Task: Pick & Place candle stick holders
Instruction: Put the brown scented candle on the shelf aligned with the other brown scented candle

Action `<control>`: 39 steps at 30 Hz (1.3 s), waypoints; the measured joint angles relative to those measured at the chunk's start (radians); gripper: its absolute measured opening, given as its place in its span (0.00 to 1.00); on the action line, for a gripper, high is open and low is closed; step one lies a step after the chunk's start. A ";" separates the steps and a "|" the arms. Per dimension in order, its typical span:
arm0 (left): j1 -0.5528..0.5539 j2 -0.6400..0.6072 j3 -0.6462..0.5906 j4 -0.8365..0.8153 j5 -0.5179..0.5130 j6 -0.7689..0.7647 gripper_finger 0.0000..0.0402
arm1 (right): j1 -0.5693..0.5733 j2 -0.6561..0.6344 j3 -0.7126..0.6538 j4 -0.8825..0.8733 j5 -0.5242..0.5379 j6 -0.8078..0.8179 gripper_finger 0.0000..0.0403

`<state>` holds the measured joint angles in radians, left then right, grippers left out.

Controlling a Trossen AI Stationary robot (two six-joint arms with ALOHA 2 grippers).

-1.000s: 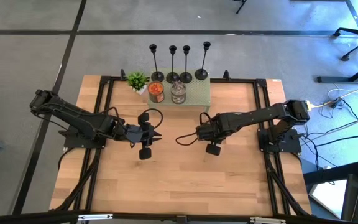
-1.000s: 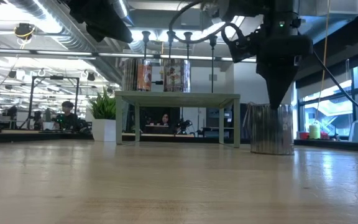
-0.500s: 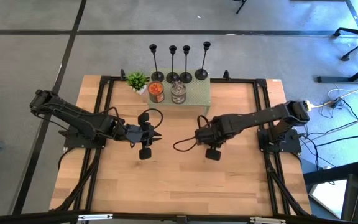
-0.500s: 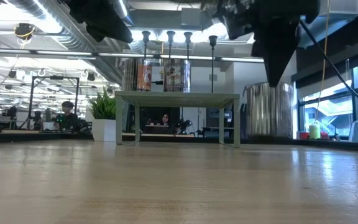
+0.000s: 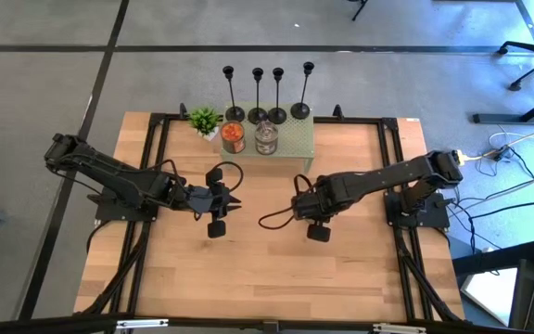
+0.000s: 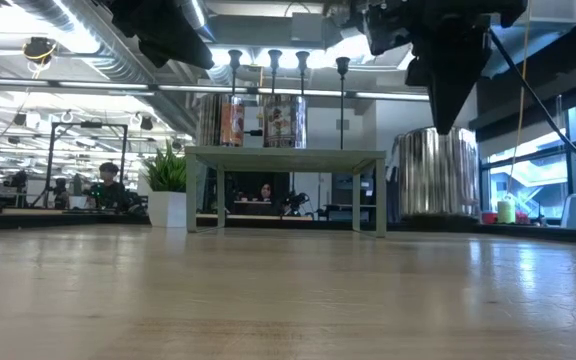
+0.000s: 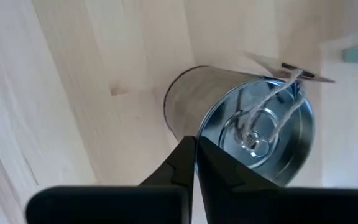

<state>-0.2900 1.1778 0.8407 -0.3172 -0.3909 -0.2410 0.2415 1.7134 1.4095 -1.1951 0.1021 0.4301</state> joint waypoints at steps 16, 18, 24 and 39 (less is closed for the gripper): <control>0.000 0.000 0.000 0.000 0.000 0.000 0.15 | -0.096 -0.003 0.339 -0.123 0.300 -0.179 0.04; 0.000 0.000 0.000 0.000 0.000 0.000 0.15 | -0.136 -0.003 0.352 -0.114 0.327 -0.200 0.04; 0.000 0.000 0.000 0.000 0.000 0.000 0.15 | -0.269 -0.003 0.353 -0.108 0.385 -0.248 0.04; 0.000 0.000 0.000 0.000 0.000 0.000 0.15 | -0.435 -0.003 0.353 0.016 0.259 -0.352 0.04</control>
<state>-0.2899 1.1778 0.8406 -0.3172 -0.3910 -0.2411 -0.1936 1.7103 1.7626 -1.1793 0.3614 0.0776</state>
